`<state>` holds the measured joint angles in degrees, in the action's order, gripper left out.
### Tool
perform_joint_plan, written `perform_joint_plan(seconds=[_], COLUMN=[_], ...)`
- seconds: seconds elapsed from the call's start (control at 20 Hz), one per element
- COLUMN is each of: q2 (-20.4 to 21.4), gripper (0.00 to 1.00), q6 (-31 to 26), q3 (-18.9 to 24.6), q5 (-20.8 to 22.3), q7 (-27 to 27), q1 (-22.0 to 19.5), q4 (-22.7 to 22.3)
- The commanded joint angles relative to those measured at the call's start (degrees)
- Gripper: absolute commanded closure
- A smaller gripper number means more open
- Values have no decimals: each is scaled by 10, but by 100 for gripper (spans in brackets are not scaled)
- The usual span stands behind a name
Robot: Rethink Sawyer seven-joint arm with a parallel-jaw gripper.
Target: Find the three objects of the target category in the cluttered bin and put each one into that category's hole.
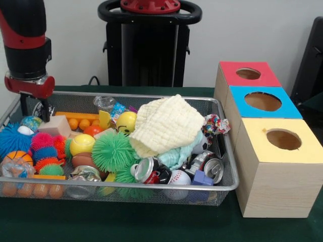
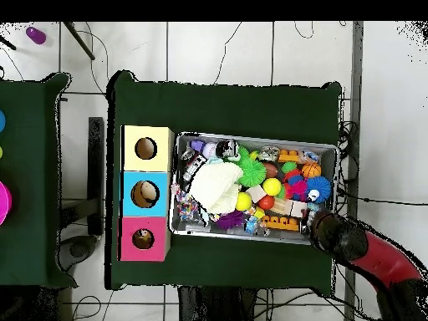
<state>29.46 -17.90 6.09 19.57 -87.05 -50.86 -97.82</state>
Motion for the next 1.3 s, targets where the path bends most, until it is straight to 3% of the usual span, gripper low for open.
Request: perform_joint_plan(seconds=[0.05, 1.3], q2=[-44, -47], gripper=[0, 0], q6=[-57, -184], q3=[45, 57], q5=[-17, -36], q7=[-21, -9], q1=[-9, 27], q4=[62, 168])
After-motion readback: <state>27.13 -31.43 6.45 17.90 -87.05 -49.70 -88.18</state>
